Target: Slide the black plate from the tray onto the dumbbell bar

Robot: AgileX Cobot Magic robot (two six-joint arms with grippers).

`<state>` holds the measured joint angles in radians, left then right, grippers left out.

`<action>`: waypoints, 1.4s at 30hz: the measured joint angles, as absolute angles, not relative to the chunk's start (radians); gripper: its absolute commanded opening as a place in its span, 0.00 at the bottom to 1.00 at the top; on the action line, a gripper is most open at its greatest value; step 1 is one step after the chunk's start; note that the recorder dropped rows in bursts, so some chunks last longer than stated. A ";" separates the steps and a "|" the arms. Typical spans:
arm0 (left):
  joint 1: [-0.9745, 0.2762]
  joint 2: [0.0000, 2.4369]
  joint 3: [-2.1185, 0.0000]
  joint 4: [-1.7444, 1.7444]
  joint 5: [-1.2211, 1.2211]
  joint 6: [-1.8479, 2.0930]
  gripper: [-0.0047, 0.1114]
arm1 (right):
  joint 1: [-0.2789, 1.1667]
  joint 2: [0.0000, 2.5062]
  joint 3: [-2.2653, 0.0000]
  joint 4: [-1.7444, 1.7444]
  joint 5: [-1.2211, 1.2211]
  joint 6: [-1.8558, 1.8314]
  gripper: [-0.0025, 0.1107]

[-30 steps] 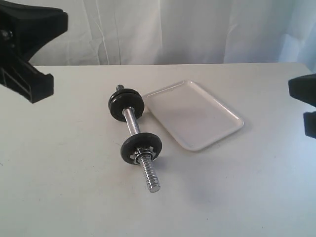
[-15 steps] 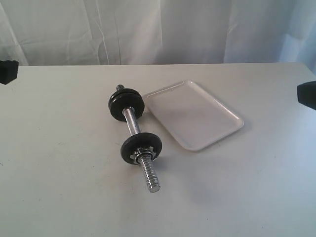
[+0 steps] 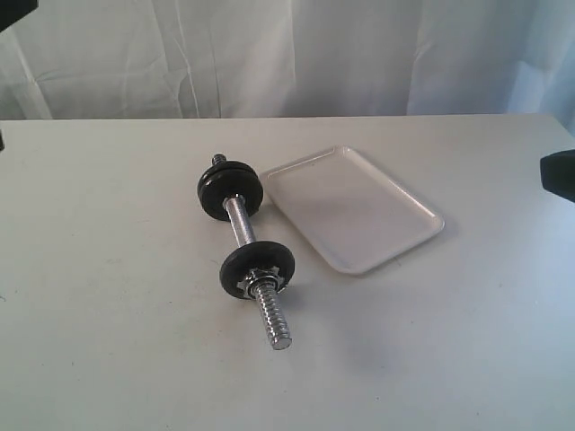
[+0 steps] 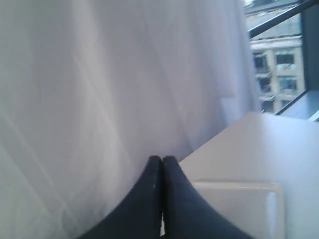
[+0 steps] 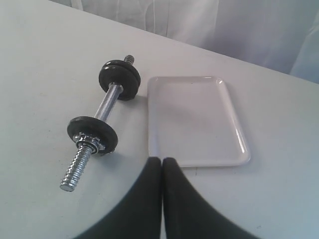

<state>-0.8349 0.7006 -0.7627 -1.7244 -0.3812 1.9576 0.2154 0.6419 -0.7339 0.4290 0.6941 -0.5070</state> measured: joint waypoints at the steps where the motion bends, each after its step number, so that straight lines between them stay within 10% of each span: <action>1: -0.835 0.693 -0.755 -1.724 -0.352 1.958 0.04 | 0.215 0.642 -0.734 0.429 0.694 -0.507 0.02; 19: -0.835 0.933 -0.702 -1.108 -0.582 1.168 0.04 | 0.215 0.642 -0.734 0.433 0.696 -0.507 0.02; 42: -0.835 0.931 -0.702 -1.126 -0.689 1.138 0.04 | 0.215 0.642 -0.734 0.433 0.696 -0.507 0.02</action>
<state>-0.8349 0.9309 -0.7019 -1.1259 -0.6895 1.1377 0.2148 0.6419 -0.7339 0.4331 0.6959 -0.5070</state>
